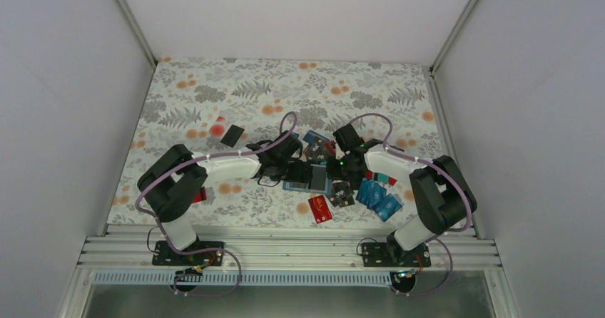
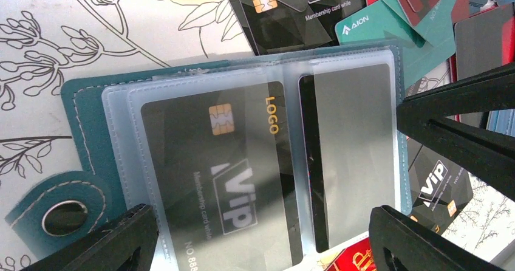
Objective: Put the credit cards into the card holder
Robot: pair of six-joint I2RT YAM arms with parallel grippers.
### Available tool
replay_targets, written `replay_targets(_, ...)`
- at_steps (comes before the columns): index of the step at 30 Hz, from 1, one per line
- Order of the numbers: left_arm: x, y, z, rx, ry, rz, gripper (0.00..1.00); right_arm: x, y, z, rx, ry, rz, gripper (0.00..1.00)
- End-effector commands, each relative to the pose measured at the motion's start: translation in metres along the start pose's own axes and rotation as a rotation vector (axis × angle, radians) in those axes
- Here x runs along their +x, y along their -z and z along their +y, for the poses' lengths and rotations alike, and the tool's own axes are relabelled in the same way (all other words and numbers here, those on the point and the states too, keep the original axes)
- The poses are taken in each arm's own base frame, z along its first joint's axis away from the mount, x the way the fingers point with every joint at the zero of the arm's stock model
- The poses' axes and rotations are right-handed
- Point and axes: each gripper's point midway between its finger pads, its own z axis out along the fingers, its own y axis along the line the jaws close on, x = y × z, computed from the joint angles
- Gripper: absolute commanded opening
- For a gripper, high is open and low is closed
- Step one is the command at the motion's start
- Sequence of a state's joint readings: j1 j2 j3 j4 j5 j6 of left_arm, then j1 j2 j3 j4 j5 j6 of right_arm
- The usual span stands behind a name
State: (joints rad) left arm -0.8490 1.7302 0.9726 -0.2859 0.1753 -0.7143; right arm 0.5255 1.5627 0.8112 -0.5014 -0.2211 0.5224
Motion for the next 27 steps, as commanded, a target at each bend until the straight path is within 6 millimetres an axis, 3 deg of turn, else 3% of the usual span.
replay_targets(1, 0.008, -0.007, 0.014, -0.078, 0.003, 0.037, 0.89, -0.001, -0.005, 0.003, -0.010, 0.023, -0.004, 0.05)
replay_targets(10, 0.012, -0.005, 0.023, -0.164, 0.008, 0.038, 1.00, 0.001, -0.007, 0.002, -0.008, 0.021, 0.001, 0.05)
replay_targets(18, 0.007, 0.004, 0.021, -0.201, -0.002, 0.010, 1.00, 0.003, -0.009, 0.001, -0.005, 0.018, 0.009, 0.05)
replay_targets(27, -0.003, 0.033, 0.017, -0.213, 0.017, -0.077, 1.00, 0.002, -0.009, 0.004, -0.020, 0.019, 0.011, 0.05)
